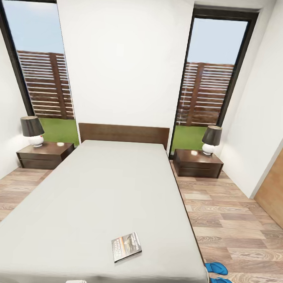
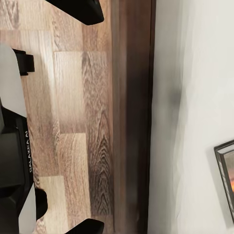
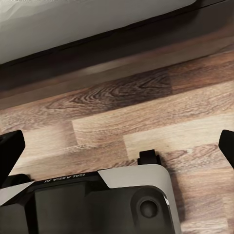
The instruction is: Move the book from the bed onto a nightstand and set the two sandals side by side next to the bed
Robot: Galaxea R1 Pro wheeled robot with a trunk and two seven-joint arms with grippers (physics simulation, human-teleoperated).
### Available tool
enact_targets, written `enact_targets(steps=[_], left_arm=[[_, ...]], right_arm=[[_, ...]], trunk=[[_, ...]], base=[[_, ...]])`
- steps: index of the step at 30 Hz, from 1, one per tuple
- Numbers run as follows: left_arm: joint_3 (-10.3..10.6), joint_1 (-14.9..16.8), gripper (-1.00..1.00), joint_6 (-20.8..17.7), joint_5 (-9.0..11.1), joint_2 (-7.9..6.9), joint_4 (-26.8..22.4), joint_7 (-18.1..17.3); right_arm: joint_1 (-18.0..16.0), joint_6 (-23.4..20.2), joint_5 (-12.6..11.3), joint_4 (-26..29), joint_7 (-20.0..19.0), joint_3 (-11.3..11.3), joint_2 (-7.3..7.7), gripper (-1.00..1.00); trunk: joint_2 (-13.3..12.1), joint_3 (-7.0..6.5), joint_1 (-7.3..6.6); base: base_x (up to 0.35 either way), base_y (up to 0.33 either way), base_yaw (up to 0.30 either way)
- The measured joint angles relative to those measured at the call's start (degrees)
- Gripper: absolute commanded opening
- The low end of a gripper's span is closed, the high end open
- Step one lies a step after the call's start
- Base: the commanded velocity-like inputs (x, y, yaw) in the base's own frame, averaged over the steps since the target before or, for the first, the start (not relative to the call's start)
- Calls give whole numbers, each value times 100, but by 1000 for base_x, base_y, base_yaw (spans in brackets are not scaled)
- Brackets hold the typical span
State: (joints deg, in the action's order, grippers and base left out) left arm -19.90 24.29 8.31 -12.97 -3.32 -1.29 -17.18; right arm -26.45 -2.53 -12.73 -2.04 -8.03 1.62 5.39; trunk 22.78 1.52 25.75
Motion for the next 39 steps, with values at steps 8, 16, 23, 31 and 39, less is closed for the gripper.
enact_targets(steps=[8, 16, 23, 31, 39], left_arm=[[-2, 0, 100, -1, 2, -4, 0, 0], [6, 0, 100, 3, -9, -9, -7, 0], [60, 3, 100, -60, -24, 100, -39, -84], [485, 5, 100, -699, -600, 769, -28, -295], [723, 44, 100, -895, -938, 1330, -46, -803]], right_arm=[[0, -3, -12, 6, -1, 0, 3, 100], [0, -1, -8, 6, 1, 0, 17, 100], [21, 1, -30, -221, 13, 6, 118, 100], [26, -3, -35, -247, 18, 8, 158, 100], [26, -3, -34, -252, 18, 8, 162, 100]], trunk=[[0, 0, 0], [0, 0, 0], [0, 0, 0], [0, 0, 0], [0, 0, 0]], base=[[0, 0, 0], [0, 0, 0], [0, 0, 0], [0, 0, 0], [0, 0, 0]])
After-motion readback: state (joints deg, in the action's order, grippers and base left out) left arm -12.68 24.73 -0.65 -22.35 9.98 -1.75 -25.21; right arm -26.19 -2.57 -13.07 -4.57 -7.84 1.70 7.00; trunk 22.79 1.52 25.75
